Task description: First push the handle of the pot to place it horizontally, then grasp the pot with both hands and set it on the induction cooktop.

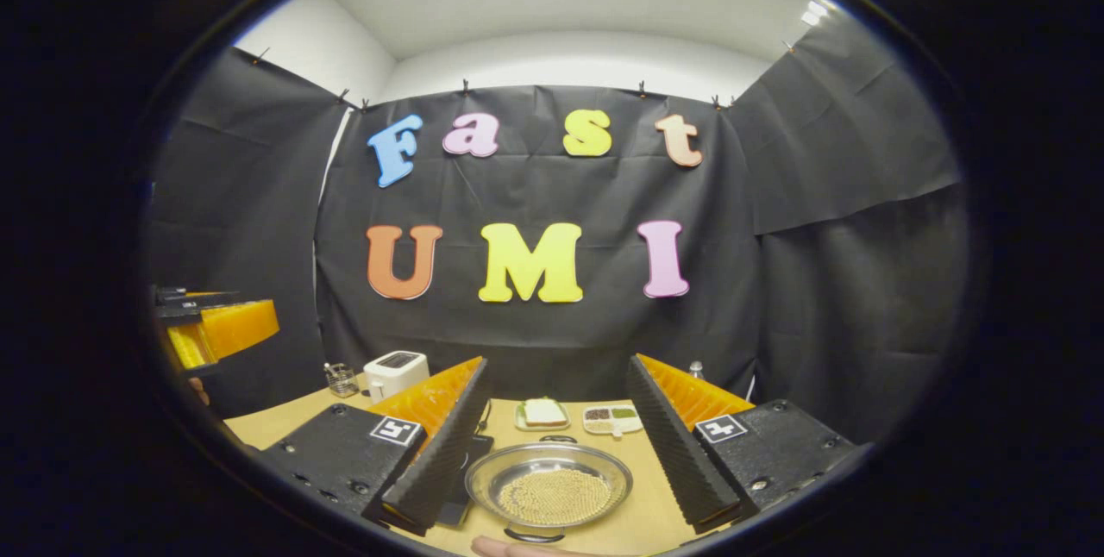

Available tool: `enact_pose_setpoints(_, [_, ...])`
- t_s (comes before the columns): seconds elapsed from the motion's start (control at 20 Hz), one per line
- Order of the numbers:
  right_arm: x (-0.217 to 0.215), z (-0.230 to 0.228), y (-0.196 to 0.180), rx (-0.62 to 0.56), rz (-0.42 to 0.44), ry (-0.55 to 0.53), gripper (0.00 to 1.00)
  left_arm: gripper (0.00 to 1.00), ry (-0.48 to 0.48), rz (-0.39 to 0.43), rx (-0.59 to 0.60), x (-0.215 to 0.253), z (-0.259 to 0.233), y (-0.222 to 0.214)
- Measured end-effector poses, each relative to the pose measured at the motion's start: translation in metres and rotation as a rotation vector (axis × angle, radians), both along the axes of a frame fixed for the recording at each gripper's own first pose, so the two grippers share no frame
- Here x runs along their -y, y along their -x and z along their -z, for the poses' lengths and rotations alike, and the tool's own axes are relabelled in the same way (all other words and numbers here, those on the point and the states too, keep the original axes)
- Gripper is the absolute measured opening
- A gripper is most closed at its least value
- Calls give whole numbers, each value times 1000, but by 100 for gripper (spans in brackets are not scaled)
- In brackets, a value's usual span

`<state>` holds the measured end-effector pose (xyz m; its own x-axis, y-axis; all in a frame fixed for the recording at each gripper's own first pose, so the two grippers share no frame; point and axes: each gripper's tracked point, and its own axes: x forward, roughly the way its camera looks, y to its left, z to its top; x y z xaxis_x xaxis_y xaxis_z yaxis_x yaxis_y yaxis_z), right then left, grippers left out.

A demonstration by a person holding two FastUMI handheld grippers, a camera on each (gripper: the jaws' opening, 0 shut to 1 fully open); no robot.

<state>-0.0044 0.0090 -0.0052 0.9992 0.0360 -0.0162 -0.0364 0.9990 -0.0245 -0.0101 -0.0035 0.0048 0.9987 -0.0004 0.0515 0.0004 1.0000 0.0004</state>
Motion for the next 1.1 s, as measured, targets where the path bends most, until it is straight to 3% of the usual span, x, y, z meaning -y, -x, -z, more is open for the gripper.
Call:
enact_pose_setpoints(0.1, [-2,9,-4,-25,-6,1,100,95,-3,2,1,0,1,0])
enact_pose_setpoints(0.2, [-2,20,-11,-59,-15,9,96,95,-11,4,5,0,1,2])
enact_pose_setpoints(0.25, [-1,26,-15,-81,-12,12,100,95,-16,1,5,-1,2,3])
enact_pose_setpoints(0.3, [0,34,-21,-110,-6,15,96,95,-19,-2,9,-1,3,3])
enact_pose_setpoints(0.55, [-8,88,-44,-292,-43,4,96,95,-11,-17,19,-4,5,2])
enact_pose_setpoints(0.7, [-19,126,-52,-420,-86,-8,87,95,-20,-29,15,-6,8,3])
enact_pose_setpoints(0.9, [-38,165,-57,-511,-144,9,58,95,-39,-28,13,-5,12,5])
enact_pose_setpoints(0.95, [-43,173,-57,-534,-157,16,57,95,-35,-27,12,-4,13,5])
enact_pose_setpoints(1.1, [-60,203,-50,-626,-199,-6,7,95,-25,-26,13,-9,15,8])
